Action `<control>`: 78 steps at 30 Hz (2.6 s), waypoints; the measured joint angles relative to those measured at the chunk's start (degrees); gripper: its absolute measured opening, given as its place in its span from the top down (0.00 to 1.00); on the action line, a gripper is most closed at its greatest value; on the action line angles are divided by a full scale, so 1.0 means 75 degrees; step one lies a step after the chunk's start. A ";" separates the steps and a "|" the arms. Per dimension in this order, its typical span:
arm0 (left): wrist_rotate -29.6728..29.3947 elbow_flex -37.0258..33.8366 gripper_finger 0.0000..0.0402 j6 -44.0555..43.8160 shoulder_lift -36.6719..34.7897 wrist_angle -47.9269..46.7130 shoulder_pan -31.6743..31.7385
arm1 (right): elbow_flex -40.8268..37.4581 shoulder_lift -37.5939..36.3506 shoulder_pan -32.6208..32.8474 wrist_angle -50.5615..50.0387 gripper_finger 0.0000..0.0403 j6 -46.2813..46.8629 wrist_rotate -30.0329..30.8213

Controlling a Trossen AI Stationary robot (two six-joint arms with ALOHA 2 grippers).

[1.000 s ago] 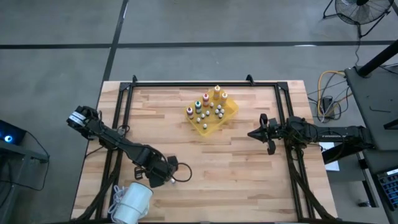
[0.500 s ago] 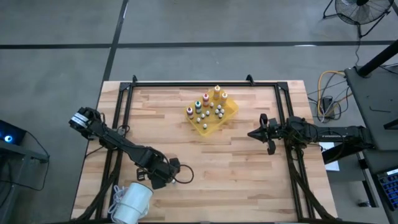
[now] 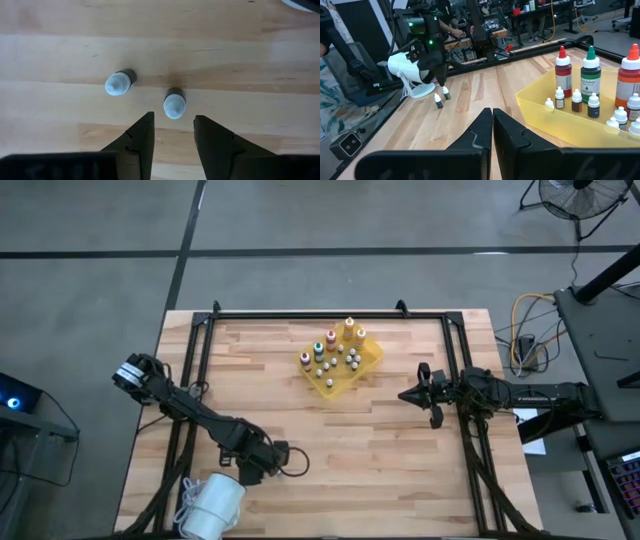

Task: Pick & Place food coloring
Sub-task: Put the small green food coloring bottle into the yellow bin

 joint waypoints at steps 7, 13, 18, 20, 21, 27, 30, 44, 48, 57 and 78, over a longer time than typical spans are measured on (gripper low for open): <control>-0.0002 -0.0011 0.73 0.0209 0.0085 0.0056 0.0000 | -0.0002 -0.0001 0.0000 -0.0003 0.98 0.0000 0.0002; -0.0003 -0.0015 0.73 0.0360 0.0307 0.0056 -0.0021 | -0.0002 -0.0001 0.0000 -0.0001 0.98 0.0000 0.0001; -0.0008 -0.0015 0.73 0.0434 0.0347 0.0092 -0.0055 | -0.0002 -0.0001 0.0000 0.0000 0.98 0.0000 0.0002; -0.0006 -0.0015 0.73 0.0434 0.0347 0.0164 -0.0066 | -0.0002 0.0001 0.0000 0.0000 0.98 0.0000 0.0000; -0.0007 -0.0015 0.73 0.0434 0.0347 0.0181 -0.0064 | 0.0000 0.0002 -0.0001 0.0000 0.98 0.0000 0.0002; -0.0006 -0.0015 0.73 0.0434 0.0347 0.0207 -0.0064 | -0.0002 0.0002 0.0000 -0.0001 0.98 0.0000 0.0002; -0.0008 -0.0091 0.73 0.0433 0.0347 0.0336 -0.0069 | -0.0002 0.0002 0.0000 -0.0001 0.98 0.0000 0.0001; -0.0009 -0.0478 0.73 0.0402 0.0420 0.0748 -0.0085 | 0.0001 0.0002 -0.0003 0.0000 0.98 0.0000 0.0002; -0.0009 -0.0498 0.73 0.0399 0.0420 0.0797 -0.0085 | -0.0002 0.0002 -0.0002 0.0000 0.98 0.0000 0.0002; -0.0009 -0.0498 0.76 0.0376 0.0420 0.0857 -0.0085 | -0.0002 0.0002 -0.0003 0.0000 0.98 0.0000 0.0002; -0.0020 -0.0418 0.89 -0.0766 0.0314 0.0653 0.0126 | 0.0000 0.0002 -0.0002 0.0000 0.98 0.0000 0.0001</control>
